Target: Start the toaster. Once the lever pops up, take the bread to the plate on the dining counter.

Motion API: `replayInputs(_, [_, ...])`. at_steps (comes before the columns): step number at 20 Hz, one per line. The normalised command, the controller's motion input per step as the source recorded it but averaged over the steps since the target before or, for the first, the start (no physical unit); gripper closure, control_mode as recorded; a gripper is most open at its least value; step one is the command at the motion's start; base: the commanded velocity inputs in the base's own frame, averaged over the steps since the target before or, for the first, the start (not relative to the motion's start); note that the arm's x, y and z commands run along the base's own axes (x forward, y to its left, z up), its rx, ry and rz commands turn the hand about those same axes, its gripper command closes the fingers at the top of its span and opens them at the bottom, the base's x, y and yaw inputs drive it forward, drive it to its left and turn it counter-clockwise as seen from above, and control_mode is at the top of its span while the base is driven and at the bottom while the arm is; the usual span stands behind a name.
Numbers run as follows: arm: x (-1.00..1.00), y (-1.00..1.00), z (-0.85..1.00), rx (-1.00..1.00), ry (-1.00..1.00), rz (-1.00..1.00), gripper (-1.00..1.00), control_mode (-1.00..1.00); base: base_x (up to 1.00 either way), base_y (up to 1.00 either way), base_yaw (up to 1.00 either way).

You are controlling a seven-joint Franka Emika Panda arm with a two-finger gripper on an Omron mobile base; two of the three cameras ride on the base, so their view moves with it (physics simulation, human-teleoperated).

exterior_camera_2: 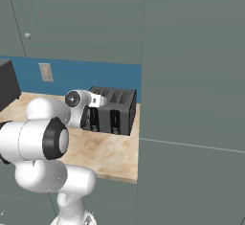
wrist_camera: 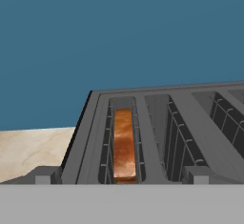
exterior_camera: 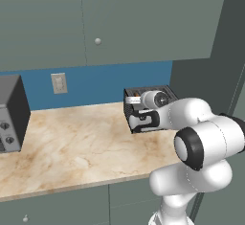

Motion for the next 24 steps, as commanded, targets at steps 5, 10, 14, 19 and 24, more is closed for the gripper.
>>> replayInputs(5, [0.00,0.00,0.00,0.00,0.00,0.00,-1.00,-1.00,0.00,0.00,0.00])
replayInputs(10, [0.00,0.00,0.00,0.00,0.00,0.00,-1.00,-1.00,0.00,0.00,0.00])
replayInputs(14, [0.00,0.00,0.00,0.00,0.00,0.00,-1.00,-1.00,0.00,0.00,0.00])
replayInputs(19, [0.00,0.00,0.00,0.00,0.00,0.00,-1.00,-1.00,0.00,0.00,0.00])
replayInputs(24, [0.00,0.00,0.00,0.00,0.00,0.00,-1.00,-1.00,0.00,0.00,0.00])
